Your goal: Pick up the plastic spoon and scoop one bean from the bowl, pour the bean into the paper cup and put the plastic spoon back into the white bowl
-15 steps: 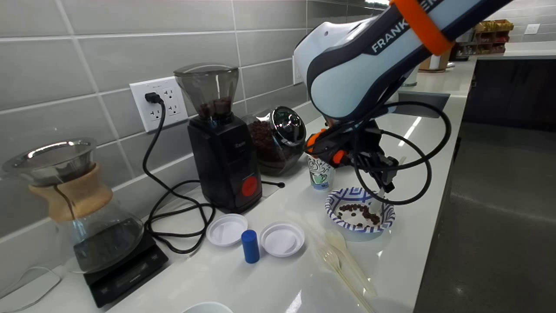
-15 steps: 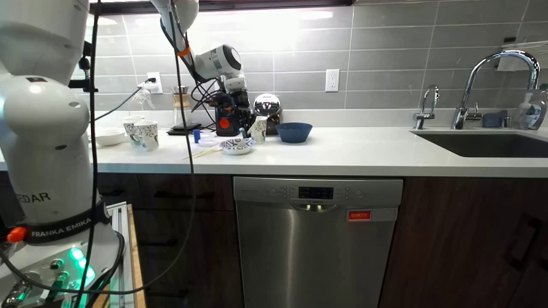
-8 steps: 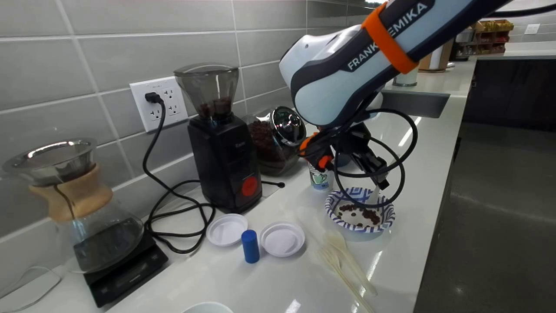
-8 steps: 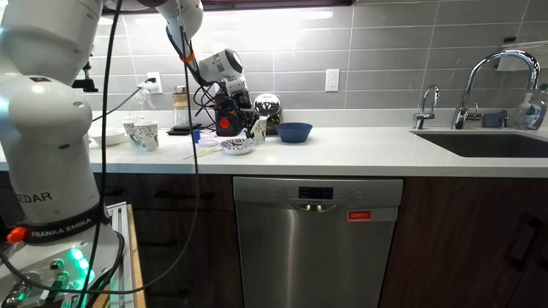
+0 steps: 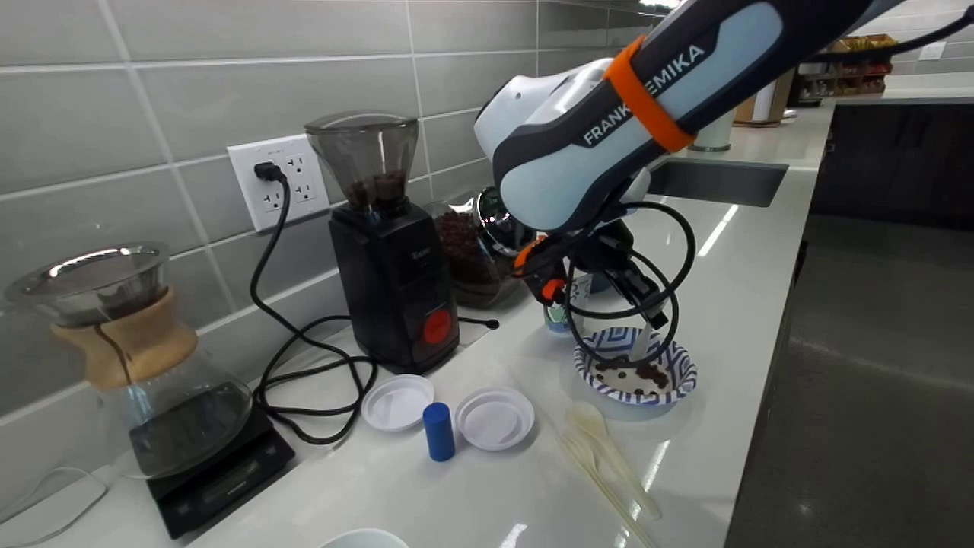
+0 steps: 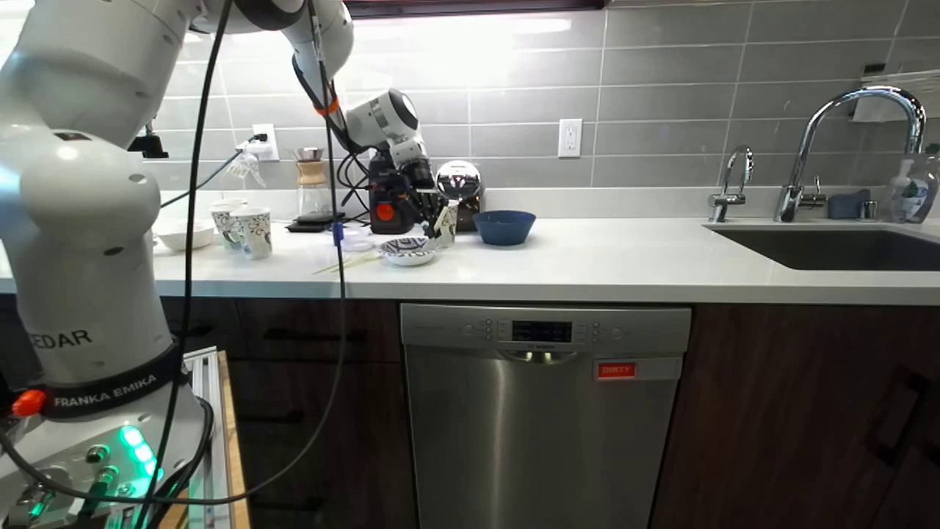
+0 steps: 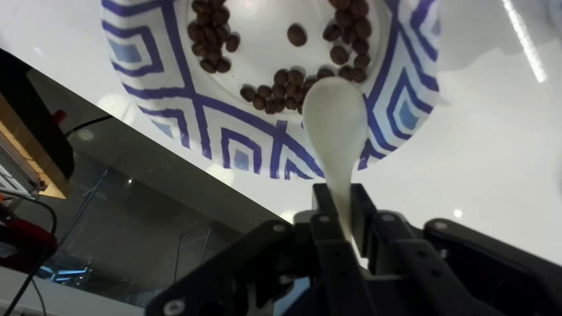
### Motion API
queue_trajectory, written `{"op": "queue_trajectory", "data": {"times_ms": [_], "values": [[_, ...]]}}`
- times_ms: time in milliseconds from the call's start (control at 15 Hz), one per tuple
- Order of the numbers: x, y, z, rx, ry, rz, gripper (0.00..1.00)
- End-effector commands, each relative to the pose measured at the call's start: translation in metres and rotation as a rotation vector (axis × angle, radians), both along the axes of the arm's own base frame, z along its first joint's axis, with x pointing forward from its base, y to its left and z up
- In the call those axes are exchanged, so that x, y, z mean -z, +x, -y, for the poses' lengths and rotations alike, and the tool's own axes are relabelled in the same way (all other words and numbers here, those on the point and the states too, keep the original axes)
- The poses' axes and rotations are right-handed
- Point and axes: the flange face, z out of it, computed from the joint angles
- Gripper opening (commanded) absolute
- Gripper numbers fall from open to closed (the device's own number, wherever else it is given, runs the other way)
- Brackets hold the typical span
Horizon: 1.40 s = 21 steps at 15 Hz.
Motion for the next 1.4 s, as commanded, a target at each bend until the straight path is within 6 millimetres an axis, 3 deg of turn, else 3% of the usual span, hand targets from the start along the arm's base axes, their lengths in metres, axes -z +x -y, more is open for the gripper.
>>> {"op": "queue_trajectory", "data": {"times_ms": [0,667,1333], "values": [[0.003,0.009,-0.013,-0.012,0.027,0.039,0.03],[0.001,0.017,-0.016,-0.176,0.130,0.024,0.03],[-0.007,0.017,0.012,-0.244,0.201,0.029,0.03]]}}
